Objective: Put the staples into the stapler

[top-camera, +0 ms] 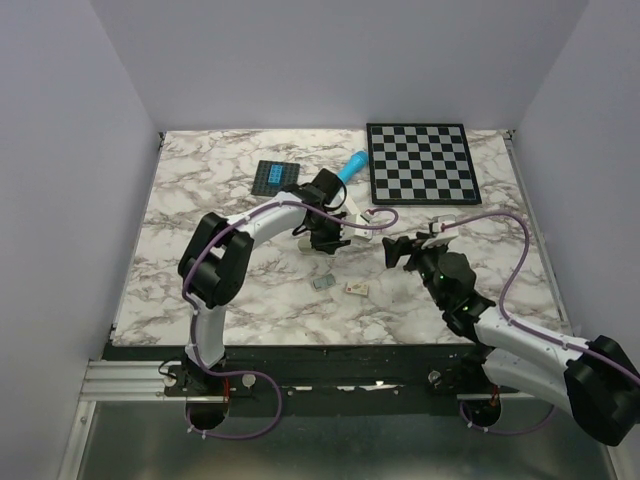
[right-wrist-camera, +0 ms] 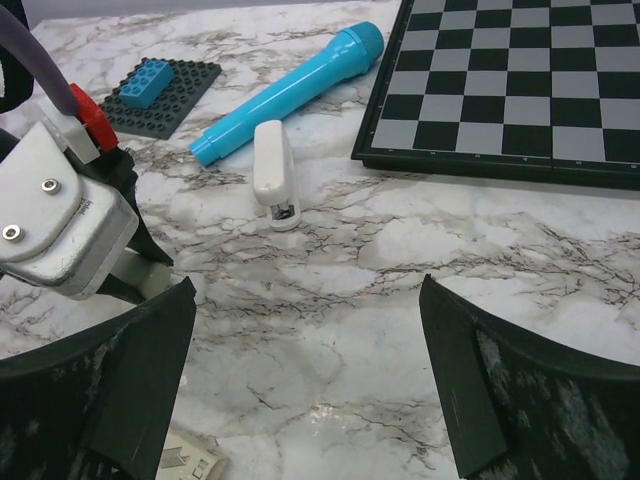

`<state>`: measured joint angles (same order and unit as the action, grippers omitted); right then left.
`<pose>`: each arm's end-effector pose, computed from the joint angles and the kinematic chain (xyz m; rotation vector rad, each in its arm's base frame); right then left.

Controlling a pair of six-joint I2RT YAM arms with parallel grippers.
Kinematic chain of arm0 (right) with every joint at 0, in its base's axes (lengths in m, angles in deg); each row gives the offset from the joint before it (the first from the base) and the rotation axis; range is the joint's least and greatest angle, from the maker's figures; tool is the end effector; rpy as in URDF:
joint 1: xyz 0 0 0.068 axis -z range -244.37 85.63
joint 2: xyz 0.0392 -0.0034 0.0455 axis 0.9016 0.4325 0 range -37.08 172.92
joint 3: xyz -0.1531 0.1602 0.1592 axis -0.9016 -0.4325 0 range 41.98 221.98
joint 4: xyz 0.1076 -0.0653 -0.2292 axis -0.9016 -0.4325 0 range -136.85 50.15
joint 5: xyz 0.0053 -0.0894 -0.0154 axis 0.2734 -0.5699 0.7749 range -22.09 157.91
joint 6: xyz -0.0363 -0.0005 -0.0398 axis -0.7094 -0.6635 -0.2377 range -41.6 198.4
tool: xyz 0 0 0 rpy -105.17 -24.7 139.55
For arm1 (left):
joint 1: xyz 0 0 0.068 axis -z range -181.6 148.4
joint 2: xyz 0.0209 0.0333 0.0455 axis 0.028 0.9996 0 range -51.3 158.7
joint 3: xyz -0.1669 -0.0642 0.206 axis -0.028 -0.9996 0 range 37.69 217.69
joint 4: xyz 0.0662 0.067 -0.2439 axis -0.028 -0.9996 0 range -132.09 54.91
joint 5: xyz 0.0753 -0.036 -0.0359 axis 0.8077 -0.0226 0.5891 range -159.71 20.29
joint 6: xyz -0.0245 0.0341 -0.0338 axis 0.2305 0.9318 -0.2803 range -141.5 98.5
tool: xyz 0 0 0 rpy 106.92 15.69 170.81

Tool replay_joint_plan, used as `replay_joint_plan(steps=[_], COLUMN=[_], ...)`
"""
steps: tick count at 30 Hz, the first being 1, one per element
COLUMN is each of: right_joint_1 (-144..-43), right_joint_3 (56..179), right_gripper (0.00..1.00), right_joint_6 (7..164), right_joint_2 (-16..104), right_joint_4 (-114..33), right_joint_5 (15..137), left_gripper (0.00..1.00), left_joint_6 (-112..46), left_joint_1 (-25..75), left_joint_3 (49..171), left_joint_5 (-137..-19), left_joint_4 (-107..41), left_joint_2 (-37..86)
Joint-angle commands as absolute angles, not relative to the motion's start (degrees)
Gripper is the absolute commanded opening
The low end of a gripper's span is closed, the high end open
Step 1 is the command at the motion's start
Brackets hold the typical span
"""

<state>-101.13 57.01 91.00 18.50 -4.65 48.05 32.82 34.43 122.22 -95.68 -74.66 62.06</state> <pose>0.1698 0.1117 0.2076 -0.0880 1.6690 0.3652 0.3201 -0.2521 0.1917 1.9645 1.7880 -0.5238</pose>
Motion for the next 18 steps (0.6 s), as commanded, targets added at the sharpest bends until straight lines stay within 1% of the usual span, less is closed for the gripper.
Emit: replay_joint_plan(steps=[1, 2, 3, 5, 6, 10, 13, 14, 15, 16, 18], right_joint_1=[-101.3, -101.3, -101.3, -101.4, -101.3, -101.3, -101.2, -101.2, -101.2, -101.3, -101.2], right_joint_3=[59.2, 59.4, 59.6, 60.3, 60.6, 62.2, 62.7, 63.0, 63.4, 64.6, 65.9], right_gripper=[1.00, 1.00, 1.00, 1.00, 1.00, 1.00, 1.00, 1.00, 1.00, 0.99, 0.95], right_joint_6=[90.9, 91.0, 90.8, 91.1, 91.4, 94.4, 96.8, 97.1, 97.6, 98.0, 99.5], right_joint_2=[19.9, 20.0, 20.4, 20.6, 20.6, 19.5, 18.6, 17.9, 17.6, 17.2, 16.6], right_joint_4=[-1.4, -1.4, -1.4, -1.4, -1.8, -3.9, -5.1, -5.6, -7.1, -8.2, -10.9], right_joint_5=[49.7, 51.0, 51.8, 54.4, 55.4, 58.7, 59.2, 59.4, 59.6, 60.0, 61.6], left_gripper=[0.24, 0.22, 0.11, 0.05, 0.00, 0.00, 0.00, 0.00, 0.00, 0.00, 0.00], left_joint_6=[34.3, 34.2, 34.2, 33.8, 33.3, 28.5, 21.1, 18.8, 16.7, 12.1, 8.4], left_joint_1=[34.7, 34.7, 34.7, 34.7, 34.7, 34.7, 34.7, 34.8, 34.8, 35.2, 35.7], left_joint_3=[125.0, 125.0, 125.0, 124.3, 123.2, 119.5, 113.9, 112.2, 108.7, 106.9, 102.2], left_joint_5=[-98.2, -98.7, -99.5, -101.5, -102.0, -105.2, -108.8, -109.4, -110.2, -110.1, -110.3], left_joint_4=[-78.5, -79.3, -79.4, -78.6, -77.8, -71.3, -61.3, -54.6, -51.1, -47.7, -39.1], left_joint_2=[62.2, 61.7, 60.4, 58.3, 55.9, 48.6, 42.0, 40.4, 37.3, 35.9, 32.3])
